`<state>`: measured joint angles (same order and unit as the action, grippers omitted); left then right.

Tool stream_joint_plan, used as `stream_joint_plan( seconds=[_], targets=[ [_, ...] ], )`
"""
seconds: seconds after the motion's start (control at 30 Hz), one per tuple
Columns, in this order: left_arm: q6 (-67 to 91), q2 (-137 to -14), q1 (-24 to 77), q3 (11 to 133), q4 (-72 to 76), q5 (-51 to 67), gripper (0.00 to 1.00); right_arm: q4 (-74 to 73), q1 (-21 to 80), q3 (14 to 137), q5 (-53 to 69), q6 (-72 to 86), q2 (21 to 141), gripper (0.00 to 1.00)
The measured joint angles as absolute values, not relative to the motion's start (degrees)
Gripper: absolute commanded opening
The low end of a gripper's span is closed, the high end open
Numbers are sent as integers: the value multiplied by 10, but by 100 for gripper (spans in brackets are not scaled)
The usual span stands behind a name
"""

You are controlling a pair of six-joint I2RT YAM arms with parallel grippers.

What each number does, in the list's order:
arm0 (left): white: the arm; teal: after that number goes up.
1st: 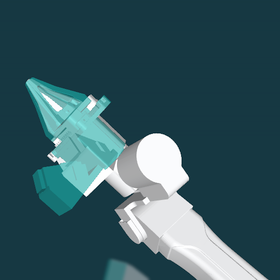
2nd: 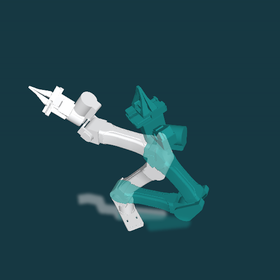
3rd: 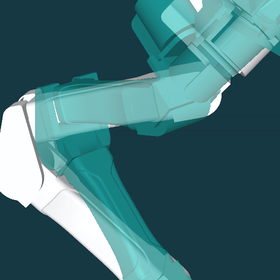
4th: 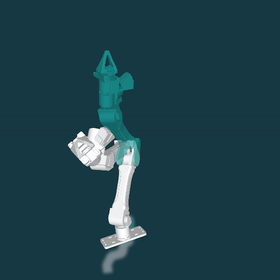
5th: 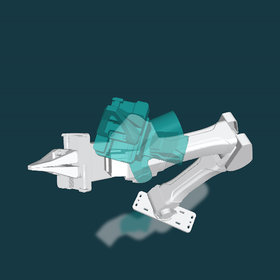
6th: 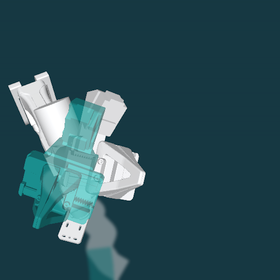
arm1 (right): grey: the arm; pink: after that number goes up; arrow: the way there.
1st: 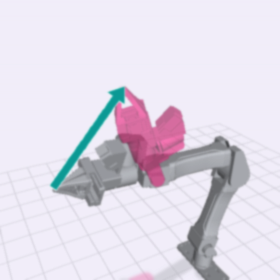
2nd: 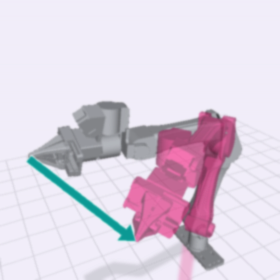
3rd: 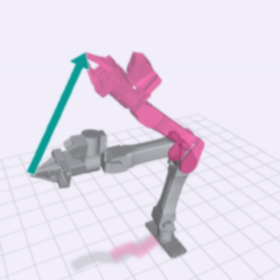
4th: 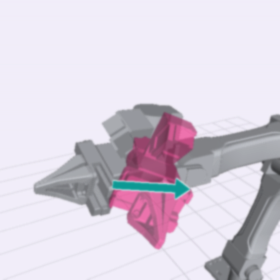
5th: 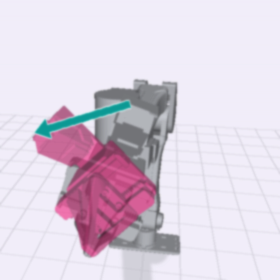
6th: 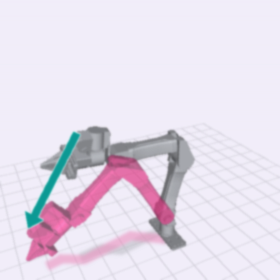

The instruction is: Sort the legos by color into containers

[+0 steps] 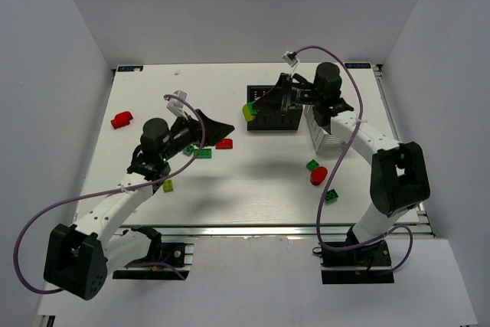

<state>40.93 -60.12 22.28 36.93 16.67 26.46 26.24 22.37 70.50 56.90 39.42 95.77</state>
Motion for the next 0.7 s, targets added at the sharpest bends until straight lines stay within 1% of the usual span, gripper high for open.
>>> stream_joint_plan(
  seconds=[0.13,0.4,0.7],
  targets=[
    [493,-632,206,374,254,298,95,363,205,673,605,437,947,0],
    [572,-677,204,381,391,367,92,523,204,636,633,546,940,0],
    [621,-696,204,381,493,412,89,590,212,633,630,620,940,0]
  ],
)
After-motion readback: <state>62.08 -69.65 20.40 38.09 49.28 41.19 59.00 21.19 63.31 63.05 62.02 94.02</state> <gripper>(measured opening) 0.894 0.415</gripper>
